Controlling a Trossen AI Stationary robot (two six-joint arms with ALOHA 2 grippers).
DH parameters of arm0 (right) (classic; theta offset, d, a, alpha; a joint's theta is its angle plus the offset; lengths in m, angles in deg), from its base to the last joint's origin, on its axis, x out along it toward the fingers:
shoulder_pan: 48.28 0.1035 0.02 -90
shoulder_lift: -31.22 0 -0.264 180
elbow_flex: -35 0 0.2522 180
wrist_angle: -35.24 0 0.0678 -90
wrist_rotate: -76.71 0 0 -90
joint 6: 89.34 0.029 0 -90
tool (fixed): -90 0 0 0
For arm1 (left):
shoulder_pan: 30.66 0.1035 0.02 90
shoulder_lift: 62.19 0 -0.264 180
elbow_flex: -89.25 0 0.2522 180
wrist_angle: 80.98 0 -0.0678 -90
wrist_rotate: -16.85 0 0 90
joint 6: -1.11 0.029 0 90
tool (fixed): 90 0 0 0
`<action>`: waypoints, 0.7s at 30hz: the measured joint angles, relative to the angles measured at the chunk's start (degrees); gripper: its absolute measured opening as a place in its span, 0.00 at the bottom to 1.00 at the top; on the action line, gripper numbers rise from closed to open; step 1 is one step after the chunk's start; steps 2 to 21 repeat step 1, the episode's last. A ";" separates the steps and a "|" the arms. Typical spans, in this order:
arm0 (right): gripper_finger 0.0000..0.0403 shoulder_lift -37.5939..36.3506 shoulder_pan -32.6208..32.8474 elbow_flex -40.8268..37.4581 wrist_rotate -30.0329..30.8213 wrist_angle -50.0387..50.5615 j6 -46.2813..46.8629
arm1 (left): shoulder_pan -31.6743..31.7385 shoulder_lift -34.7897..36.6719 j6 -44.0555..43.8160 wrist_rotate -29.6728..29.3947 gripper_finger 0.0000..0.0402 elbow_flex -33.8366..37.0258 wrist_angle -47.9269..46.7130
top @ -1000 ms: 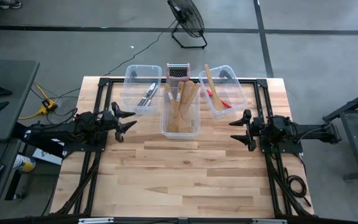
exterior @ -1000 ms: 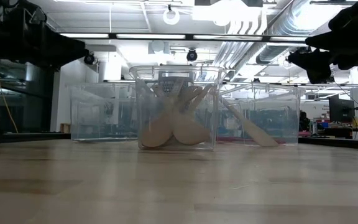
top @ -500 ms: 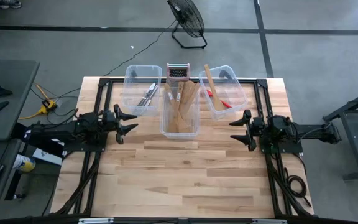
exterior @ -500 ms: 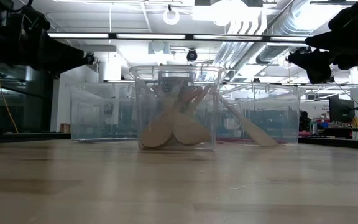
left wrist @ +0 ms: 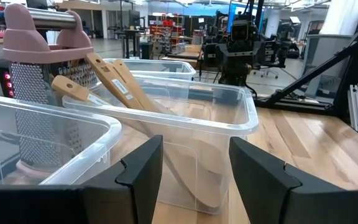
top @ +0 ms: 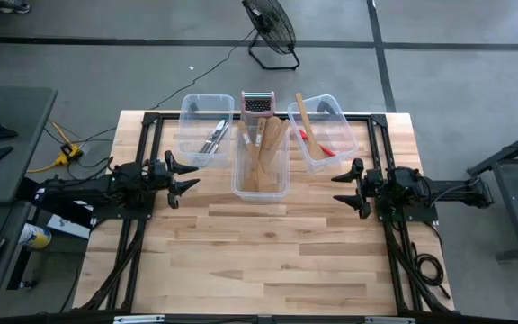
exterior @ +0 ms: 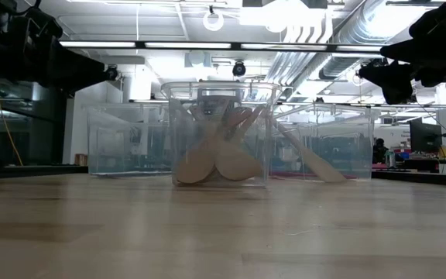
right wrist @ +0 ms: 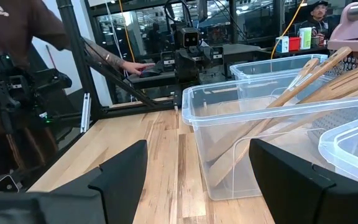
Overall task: Pick & Place Kitchen Items
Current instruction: Return to Home Position
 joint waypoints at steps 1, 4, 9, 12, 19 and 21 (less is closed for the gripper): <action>0.68 0.00 -0.02 0.00 0.00 0.00 0.00 | 0.00 0.00 0.00 0.00 0.46 0.00 -0.01; 0.68 0.00 -0.02 0.00 0.00 0.00 0.00 | 0.00 0.00 0.00 0.00 0.46 0.00 -0.01; 0.68 0.00 -0.02 0.00 0.00 0.00 0.00 | 0.00 0.00 0.00 0.00 0.46 0.00 -0.01; 0.68 0.00 -0.02 0.00 0.00 0.00 0.00 | 0.00 0.00 0.00 0.00 0.46 0.00 -0.01; 0.68 0.00 -0.02 0.00 0.00 0.00 0.00 | 0.00 0.00 0.00 0.00 0.46 0.00 -0.01; 0.68 0.00 -0.02 0.00 0.00 0.00 0.00 | 0.00 0.00 0.00 0.00 0.46 0.00 -0.01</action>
